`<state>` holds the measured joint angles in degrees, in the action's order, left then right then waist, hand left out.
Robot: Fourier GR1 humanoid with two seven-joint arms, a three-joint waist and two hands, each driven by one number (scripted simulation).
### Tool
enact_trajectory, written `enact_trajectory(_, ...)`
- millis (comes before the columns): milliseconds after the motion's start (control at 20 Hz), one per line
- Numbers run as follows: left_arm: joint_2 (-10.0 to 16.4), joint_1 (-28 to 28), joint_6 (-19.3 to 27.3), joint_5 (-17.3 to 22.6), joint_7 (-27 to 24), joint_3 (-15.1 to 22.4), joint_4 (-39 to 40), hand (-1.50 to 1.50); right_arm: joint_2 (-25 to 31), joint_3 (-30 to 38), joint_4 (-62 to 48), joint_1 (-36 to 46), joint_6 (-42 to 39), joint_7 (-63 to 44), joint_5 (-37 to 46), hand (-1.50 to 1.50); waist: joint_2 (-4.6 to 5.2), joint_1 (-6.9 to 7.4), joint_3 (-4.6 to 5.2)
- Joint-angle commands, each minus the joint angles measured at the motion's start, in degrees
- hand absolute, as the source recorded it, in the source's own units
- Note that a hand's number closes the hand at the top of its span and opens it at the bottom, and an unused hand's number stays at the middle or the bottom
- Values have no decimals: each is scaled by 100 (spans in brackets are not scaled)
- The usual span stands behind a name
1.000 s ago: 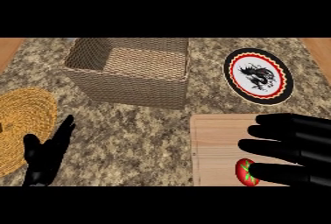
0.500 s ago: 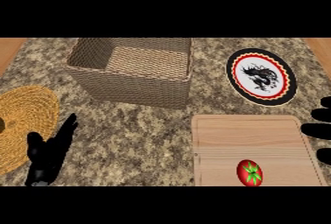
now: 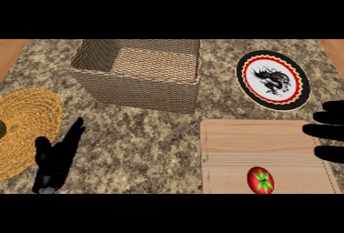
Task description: Pick the tomato from the cutting board and place it in the basket
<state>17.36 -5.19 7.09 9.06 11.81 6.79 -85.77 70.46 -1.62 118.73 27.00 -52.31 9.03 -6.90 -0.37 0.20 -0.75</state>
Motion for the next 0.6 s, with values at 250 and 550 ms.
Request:
enact_trajectory(250,-183,-288,-47,-30,198,67,608,0,-741,-414,450,-715,134,332,740,-150,50,-42,68)
enact_trajectory(550,-45,-149,-237,84,304,-131,524,0,-1237,-910,643,-1110,456,298,1752,-150,47,-32,69)
